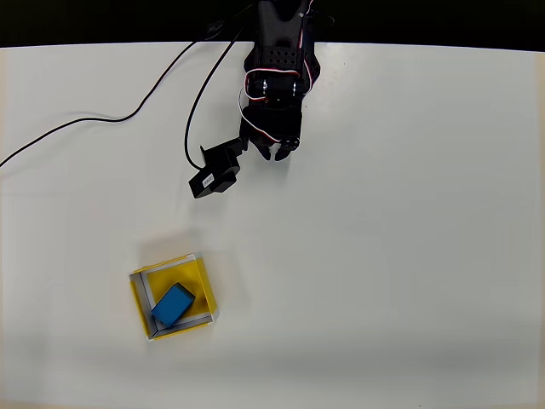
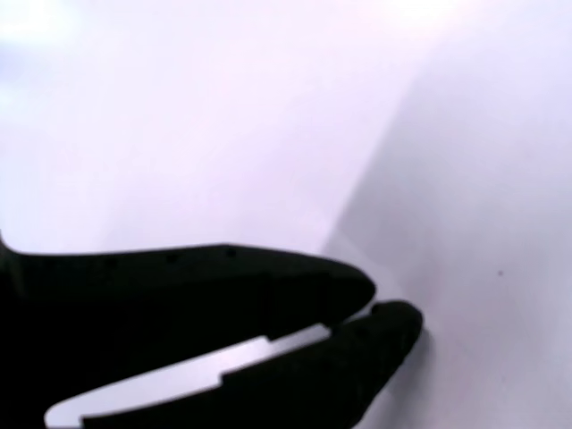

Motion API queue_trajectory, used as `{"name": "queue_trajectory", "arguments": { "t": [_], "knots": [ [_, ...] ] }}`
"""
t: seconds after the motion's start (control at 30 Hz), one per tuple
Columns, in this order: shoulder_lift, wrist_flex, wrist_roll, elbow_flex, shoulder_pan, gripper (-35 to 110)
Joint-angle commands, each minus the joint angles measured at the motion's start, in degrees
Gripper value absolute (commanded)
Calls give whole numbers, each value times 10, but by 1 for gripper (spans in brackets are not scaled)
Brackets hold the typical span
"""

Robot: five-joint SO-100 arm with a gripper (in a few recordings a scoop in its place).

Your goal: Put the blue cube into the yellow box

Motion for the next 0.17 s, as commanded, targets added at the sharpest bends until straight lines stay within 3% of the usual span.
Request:
{"name": "queue_trajectory", "arguments": {
  "t": [0.0, 0.13],
  "knots": [
    [15, 4, -2, 16, -4, 3],
    [15, 4, -2, 16, -4, 3]
  ]
}}
